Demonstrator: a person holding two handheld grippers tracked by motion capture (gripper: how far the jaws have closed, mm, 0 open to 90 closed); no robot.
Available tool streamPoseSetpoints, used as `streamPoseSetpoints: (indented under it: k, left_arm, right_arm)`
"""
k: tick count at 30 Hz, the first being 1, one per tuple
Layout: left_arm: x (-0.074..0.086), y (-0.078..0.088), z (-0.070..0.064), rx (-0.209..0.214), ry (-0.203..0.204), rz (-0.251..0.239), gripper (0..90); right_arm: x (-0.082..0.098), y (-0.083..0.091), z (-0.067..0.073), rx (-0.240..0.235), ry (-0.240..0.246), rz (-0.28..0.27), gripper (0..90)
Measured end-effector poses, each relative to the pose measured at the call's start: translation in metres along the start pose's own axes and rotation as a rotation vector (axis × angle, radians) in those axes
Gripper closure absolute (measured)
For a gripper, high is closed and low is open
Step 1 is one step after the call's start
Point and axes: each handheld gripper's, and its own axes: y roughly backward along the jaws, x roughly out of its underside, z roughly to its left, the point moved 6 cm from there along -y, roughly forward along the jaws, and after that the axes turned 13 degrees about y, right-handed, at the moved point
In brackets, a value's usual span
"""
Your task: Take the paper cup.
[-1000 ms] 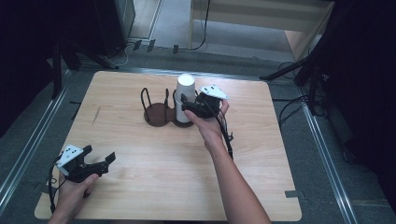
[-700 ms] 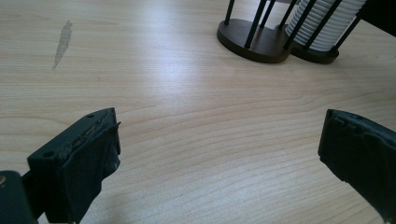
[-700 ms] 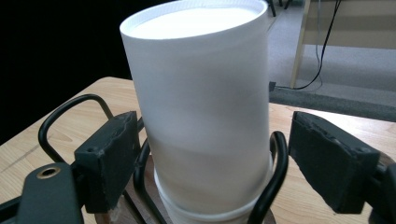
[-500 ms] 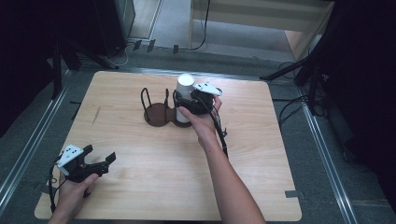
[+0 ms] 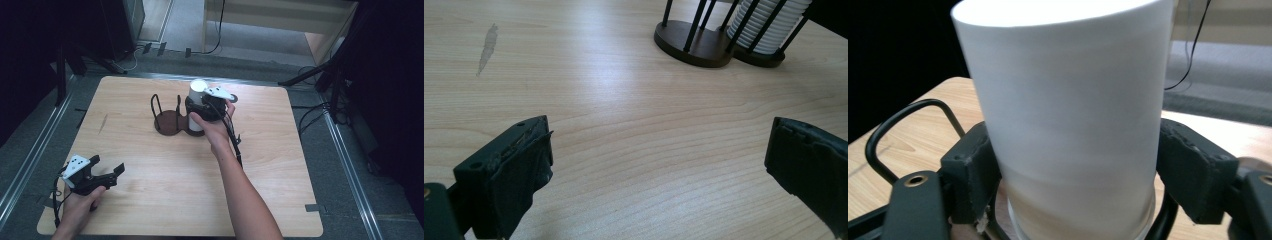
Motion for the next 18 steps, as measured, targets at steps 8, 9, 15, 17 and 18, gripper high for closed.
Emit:
streamPoseSetpoints:
  k: [8, 9, 15, 17, 18]
  left_arm:
    - [0.000, 0.000, 0.000, 0.002, -0.003, -0.001, 0.0]
    - [0.000, 0.000, 0.000, 0.004, -0.004, -0.001, 0.0]
    - [0.000, 0.000, 0.000, 0.007, -0.006, 0.003, 0.0]
    - [0.000, 0.000, -0.001, 0.009, -0.006, 0.002, 0.0]
    - [0.000, 0.000, -0.001, 0.010, -0.007, 0.002, 0.0]
  right_arm:
    - [-0.004, 0.002, -0.003, 0.025, 0.016, -0.010, 25.1]
    - [-0.005, 0.003, -0.003, 0.027, 0.016, -0.013, 25.4]
    - [-0.015, 0.008, -0.003, 0.033, 0.024, -0.042, 27.9]
    - [-0.017, 0.009, -0.003, 0.034, 0.033, -0.045, 28.5]
    - [-0.018, 0.009, -0.002, 0.035, 0.033, -0.045, 28.6]
